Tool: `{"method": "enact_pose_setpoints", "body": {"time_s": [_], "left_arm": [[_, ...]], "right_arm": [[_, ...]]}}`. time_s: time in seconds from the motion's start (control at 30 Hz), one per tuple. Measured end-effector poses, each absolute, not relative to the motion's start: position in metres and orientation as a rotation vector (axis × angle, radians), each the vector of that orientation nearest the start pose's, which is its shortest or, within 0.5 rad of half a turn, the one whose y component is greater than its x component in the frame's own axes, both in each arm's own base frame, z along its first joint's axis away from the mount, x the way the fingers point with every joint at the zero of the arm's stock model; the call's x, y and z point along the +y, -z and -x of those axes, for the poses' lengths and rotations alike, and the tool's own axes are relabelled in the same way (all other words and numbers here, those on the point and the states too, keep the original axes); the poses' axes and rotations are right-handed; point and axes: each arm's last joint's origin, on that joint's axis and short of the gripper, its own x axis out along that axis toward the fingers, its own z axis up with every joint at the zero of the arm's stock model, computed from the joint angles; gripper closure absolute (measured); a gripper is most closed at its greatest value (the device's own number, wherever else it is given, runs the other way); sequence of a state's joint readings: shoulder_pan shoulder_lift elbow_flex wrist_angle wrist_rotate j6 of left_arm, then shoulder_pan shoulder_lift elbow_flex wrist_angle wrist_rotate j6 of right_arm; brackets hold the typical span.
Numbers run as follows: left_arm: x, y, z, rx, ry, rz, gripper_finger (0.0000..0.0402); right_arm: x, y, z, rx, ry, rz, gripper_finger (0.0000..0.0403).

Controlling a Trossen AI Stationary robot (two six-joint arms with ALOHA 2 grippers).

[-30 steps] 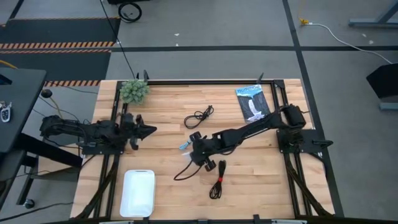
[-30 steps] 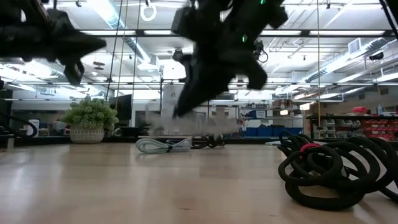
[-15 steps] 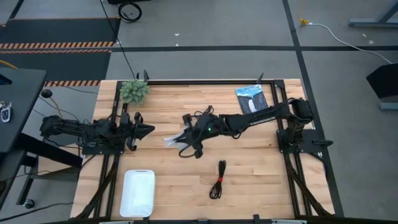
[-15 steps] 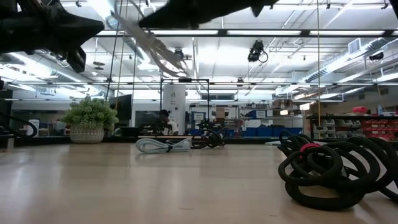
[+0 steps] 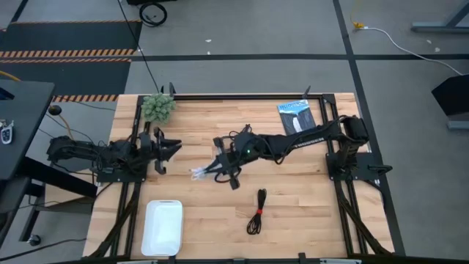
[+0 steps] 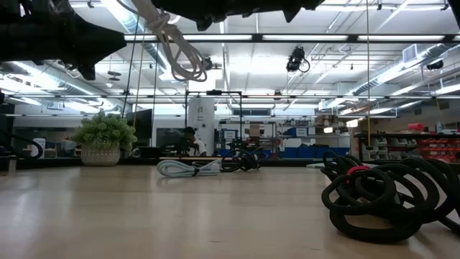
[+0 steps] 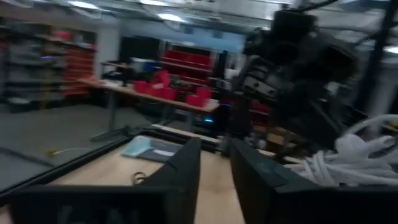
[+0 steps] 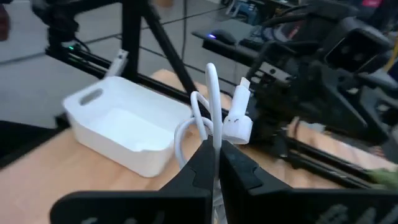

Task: Pick and place USB-C Cables
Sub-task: Put the white charger cable into the white bin

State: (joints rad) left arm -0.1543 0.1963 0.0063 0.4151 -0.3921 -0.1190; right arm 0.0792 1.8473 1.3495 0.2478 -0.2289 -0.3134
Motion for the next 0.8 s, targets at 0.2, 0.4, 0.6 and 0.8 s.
{"method": "enact_pose_setpoints", "body": {"time_s": [0.2,0.4,0.6,0.8], "left_arm": [[-0.014,-0.189,-0.106,-0.22,0.067,0.147,0.0234],[-0.019,-0.186,-0.109,-0.176,0.122,0.177,0.0212],[-0.028,-0.179,-0.115,-0.106,0.127,0.171,0.02],[-0.039,-0.181,-0.121,-0.09,0.179,0.146,0.0198]], "right_arm": [[0.059,-0.278,-0.426,0.13,-0.234,0.328,0.0388],[0.067,-0.299,-0.427,-0.098,-0.204,0.319,0.0388],[0.069,-0.307,-0.426,-0.179,-0.2,0.203,0.0388],[0.092,-0.302,-0.429,-0.325,-0.235,0.157,0.0388]]}}
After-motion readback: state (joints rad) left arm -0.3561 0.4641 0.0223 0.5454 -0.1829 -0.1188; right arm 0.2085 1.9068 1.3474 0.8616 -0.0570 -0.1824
